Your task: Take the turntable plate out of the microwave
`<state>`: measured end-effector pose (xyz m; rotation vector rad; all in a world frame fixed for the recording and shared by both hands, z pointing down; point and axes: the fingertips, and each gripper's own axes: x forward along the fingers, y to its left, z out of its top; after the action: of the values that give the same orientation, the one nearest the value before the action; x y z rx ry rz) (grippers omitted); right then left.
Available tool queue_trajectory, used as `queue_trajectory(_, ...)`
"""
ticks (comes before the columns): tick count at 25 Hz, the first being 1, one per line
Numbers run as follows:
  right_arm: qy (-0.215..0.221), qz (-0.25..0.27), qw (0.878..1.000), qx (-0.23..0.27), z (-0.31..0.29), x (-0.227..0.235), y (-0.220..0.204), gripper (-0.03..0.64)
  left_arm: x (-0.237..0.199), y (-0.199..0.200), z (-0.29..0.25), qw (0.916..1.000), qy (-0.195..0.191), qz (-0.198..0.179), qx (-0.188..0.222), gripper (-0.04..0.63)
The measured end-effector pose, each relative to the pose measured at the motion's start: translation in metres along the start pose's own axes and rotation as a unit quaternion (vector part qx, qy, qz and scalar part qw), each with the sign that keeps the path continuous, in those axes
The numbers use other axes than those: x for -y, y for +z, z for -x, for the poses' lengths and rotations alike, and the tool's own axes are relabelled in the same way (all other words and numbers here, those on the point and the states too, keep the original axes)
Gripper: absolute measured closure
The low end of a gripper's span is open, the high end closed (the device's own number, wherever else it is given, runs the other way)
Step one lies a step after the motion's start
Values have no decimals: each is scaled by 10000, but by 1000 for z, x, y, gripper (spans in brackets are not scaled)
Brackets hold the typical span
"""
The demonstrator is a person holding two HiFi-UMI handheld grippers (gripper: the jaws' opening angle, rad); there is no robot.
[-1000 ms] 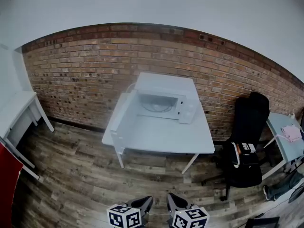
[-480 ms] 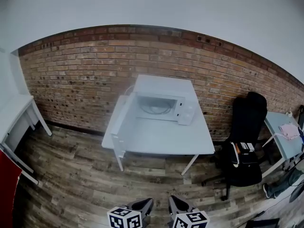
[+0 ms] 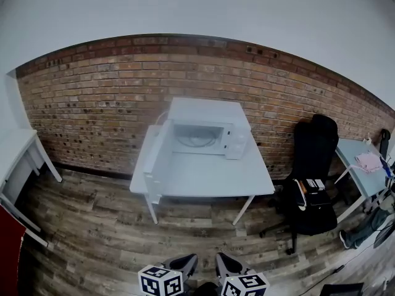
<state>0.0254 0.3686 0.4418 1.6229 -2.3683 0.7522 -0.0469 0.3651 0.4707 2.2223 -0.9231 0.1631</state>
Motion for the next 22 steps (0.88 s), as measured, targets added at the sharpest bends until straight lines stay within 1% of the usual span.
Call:
queue_trajectory(2,-7,-111,9999,45,0,0,-1,597,-1,-3,2,10000,4,-22,-18,586)
queue_trajectory(5,104,-366,9992,157,-6,-4,2,597,-5,-2,4,10000,41,-21,-42,586)
queue_trajectory(11,144,-347,9993,9,-30,1,2,597,-26,7,-5,9998,199,86,-24,586)
queue_trajectory(16,150,-380,9991,-85,-62,22,11,597,-44,22,-32,9993,298,208,-9,586)
queue_trajectory(19,233,-311,9991,-197,-87,39,19,597,-56,35,-58,9990,360,260,2,586)
queue_trajectory(22,304,-297,9987,-274,-117,61,36,597,-72,54,-87,9982,451,385,31,586)
